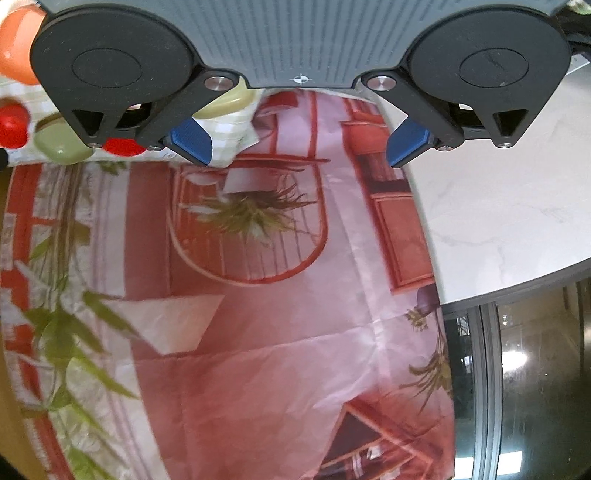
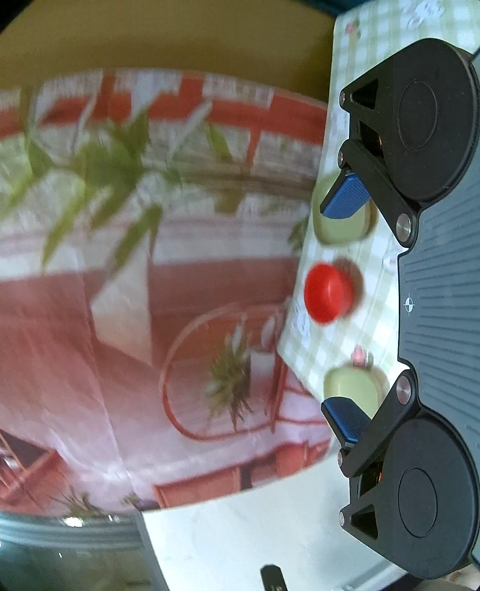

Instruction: Organize plates and bowls

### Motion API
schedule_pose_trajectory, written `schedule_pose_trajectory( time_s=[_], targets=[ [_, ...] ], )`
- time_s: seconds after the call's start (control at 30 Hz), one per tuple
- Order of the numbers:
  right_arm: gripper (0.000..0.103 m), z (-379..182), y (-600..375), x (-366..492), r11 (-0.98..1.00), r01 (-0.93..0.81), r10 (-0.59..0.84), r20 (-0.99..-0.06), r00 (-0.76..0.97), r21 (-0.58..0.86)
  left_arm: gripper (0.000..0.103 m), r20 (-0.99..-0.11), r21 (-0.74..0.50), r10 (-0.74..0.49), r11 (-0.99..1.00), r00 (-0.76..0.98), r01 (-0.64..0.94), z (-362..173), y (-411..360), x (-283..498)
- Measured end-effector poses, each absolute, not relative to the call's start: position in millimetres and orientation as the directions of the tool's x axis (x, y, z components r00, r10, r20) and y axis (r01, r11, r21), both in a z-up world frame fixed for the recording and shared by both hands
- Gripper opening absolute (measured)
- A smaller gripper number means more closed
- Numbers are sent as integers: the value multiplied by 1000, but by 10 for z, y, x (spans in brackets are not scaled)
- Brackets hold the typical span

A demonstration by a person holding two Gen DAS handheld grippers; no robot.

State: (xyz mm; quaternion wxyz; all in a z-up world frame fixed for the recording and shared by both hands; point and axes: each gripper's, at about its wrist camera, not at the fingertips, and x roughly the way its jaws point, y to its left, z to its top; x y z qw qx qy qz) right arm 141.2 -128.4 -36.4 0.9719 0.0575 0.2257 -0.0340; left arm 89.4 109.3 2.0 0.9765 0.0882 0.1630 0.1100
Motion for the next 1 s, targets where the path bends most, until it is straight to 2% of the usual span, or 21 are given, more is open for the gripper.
schedule_pose_trajectory(
  time_s=[0.13, 0.3, 0.53, 0.63, 0.77, 0.83, 1.0],
  targets=[
    [100, -542, -1046, 1798, 995, 31, 15, -459, 888, 93, 92, -360, 221, 265, 956, 894, -194, -137, 1269, 1103],
    [96, -741, -809, 2215, 995, -27, 69, -478, 876, 93, 91, -443, 141, 240, 970, 864, -197, -360, 1533, 1304],
    [81, -1094, -493, 2605, 989, -112, 146, -535, 832, 96, 91, -539, 62, 194, 980, 819, -192, -832, 1743, 1469],
    [73, -1251, -338, 2720, 982, -163, 187, -562, 806, 92, 91, -583, 58, 184, 981, 791, -186, -1073, 1776, 1523],
    [68, -1453, -158, 2826, 965, -239, 253, -602, 758, 105, 91, -634, 53, 182, 980, 752, -193, -1352, 1814, 1574],
    [62, -1545, -86, 2860, 958, -266, 275, -627, 729, 111, 90, -657, 35, 171, 980, 734, -197, -1483, 1834, 1581],
    [50, -1775, 33, 2892, 936, -317, 330, -686, 649, 151, 83, -721, 15, 146, 980, 677, -196, -1791, 1829, 1603]
  ],
)
